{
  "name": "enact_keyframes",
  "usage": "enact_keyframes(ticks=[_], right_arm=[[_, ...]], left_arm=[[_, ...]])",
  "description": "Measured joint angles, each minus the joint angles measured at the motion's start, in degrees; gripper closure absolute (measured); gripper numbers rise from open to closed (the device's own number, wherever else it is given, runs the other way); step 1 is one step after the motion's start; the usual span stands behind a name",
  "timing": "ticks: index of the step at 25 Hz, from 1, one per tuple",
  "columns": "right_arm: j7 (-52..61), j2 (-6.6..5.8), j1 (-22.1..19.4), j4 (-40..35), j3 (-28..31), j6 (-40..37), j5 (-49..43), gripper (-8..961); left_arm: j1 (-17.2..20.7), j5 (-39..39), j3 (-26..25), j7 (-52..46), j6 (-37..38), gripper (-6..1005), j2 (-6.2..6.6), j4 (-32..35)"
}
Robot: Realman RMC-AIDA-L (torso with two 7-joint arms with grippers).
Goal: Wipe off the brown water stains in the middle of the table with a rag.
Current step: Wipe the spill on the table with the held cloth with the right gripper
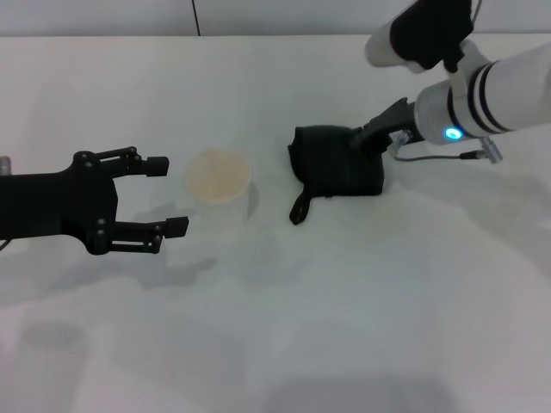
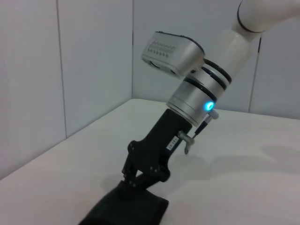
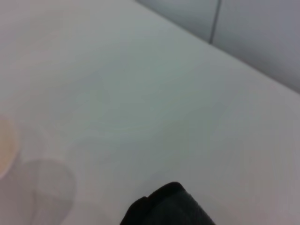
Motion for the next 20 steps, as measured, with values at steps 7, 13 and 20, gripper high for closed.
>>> enact_keyframes(ticks=[7, 13, 20], right_arm=[[-0.03, -0.12, -2.96, -1.77, 5.02, -0.40, -2.19, 803], [-0.03, -0.25, -8.60, -7.13, 7.04, -2.73, -2.19, 798], [0.08, -0.25, -14.91, -14.54, 9.26, -6.71, -2.25, 793]], left_arm=[[0.13, 0.00, 0.00, 0.00, 0.00, 115, -0.23, -0.28], [0.47, 0.01, 0.00, 0.00, 0.01, 115, -0.26, -0.38], [0.68, -0.69, 0.00, 0.00, 0.02, 115, -0.09, -0.40]])
